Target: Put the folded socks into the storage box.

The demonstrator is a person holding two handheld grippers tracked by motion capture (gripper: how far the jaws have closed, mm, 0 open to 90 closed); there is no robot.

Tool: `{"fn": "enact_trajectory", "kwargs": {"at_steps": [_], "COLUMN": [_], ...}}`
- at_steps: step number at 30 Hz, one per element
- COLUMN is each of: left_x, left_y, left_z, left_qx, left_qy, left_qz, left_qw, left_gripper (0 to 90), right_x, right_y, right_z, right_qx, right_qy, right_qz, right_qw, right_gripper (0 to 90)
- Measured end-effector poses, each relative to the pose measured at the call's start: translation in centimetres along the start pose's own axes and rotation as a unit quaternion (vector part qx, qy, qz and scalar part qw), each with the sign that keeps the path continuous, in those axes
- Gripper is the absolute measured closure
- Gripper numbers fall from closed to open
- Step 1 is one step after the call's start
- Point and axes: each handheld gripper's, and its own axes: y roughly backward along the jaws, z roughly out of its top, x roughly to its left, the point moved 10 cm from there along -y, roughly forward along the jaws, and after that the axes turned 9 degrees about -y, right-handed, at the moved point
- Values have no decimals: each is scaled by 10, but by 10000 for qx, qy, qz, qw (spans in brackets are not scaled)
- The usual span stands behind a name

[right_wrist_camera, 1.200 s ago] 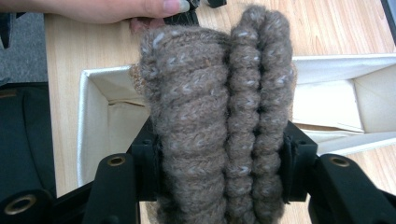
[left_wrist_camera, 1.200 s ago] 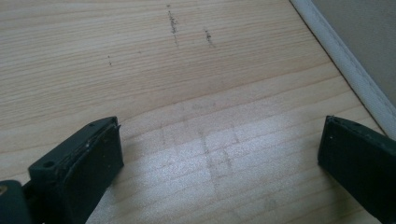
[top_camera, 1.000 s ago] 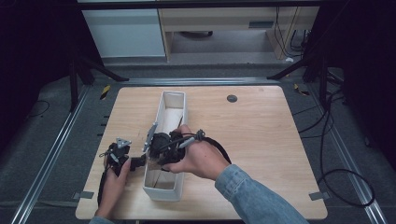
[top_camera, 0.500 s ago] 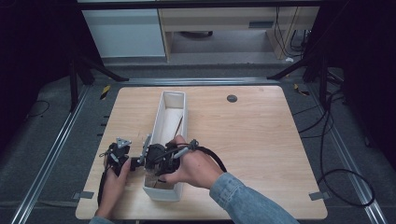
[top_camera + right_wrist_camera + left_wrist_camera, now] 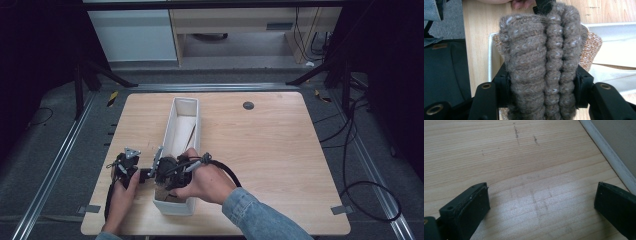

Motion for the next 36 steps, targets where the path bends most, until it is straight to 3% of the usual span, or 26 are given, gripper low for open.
{"fn": "enact_trajectory", "kwargs": {"at_steps": [23,26,29,36], "left_x": [0,0,0,0], "left_y": [0,0,0,0], "left_z": [0,0,0,0], "left_qx": [0,-1,-1,-1], "left_qy": [-1,-2,-2,-3], "left_qz": [0,0,0,0], "left_qw": [10000,10000,10000,10000], "left_gripper": [0,0,0,0], "right_x": [0,-1,-4,-10], "right_y": [-14,-17,-25,-33], "right_z": [-5,-5,-12,-20], "right_qx": [25,67,308,280], "right_qy": [-4,-11,105,-67], "right_qz": [-25,-37,-149,-51], "right_qw": [10000,10000,9994,9996], "right_gripper": [463,463,463,459]}}
